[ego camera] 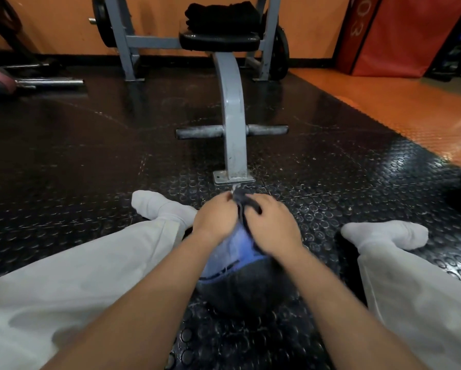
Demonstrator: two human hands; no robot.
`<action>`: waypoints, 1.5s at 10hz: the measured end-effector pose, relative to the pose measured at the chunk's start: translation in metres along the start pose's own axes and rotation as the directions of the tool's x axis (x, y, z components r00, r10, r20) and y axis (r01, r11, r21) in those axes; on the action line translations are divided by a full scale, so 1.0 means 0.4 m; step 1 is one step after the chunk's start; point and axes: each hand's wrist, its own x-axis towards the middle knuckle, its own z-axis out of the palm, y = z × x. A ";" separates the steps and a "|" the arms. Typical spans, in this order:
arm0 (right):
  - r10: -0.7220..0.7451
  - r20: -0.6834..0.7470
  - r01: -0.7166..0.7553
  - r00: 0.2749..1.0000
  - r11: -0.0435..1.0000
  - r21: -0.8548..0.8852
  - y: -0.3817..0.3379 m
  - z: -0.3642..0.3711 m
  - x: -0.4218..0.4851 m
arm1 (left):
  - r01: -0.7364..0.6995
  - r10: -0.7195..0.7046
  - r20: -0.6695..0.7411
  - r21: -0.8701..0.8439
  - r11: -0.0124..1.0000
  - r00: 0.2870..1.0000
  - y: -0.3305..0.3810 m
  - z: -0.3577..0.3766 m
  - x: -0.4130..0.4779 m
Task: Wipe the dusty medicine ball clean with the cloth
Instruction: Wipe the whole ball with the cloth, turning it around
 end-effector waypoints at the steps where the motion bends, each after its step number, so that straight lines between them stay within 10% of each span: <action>1: 0.158 0.250 -0.188 0.955 0.977 0.098 -0.010 -0.028 0.117 | 0.004 -0.006 -0.084 -0.019 1.000 0.996 0.006 0.018 -0.037; 5: -0.231 -0.141 0.181 0.963 0.936 -0.301 -0.021 0.071 -0.188 | 0.229 -0.195 0.137 -0.313 0.922 0.971 0.035 -0.033 -0.004; 8: 0.195 0.238 -0.226 0.952 0.967 0.114 -0.014 -0.042 0.100 | 0.091 -0.107 -0.129 -0.121 0.988 0.986 0.041 0.019 -0.063; 10: 0.017 -0.163 -0.051 0.987 0.976 -0.211 -0.039 0.050 -0.100 | 0.100 -0.100 -0.016 -0.032 0.994 0.995 0.036 -0.009 0.004; 11: -0.111 -0.156 0.066 0.981 0.960 -0.272 -0.043 0.068 -0.174 | 0.048 -0.047 0.018 -0.040 0.998 0.999 0.008 -0.005 0.007; 13: 0.205 0.091 -0.199 0.974 0.977 -0.072 -0.022 -0.017 0.037 | 0.094 -0.099 -0.112 -0.049 0.994 0.989 0.014 0.006 -0.059; 15: 0.166 0.222 -0.166 0.961 0.986 -0.021 -0.052 -0.017 0.119 | 0.203 -0.227 -0.217 -0.124 0.971 0.949 0.013 0.002 -0.057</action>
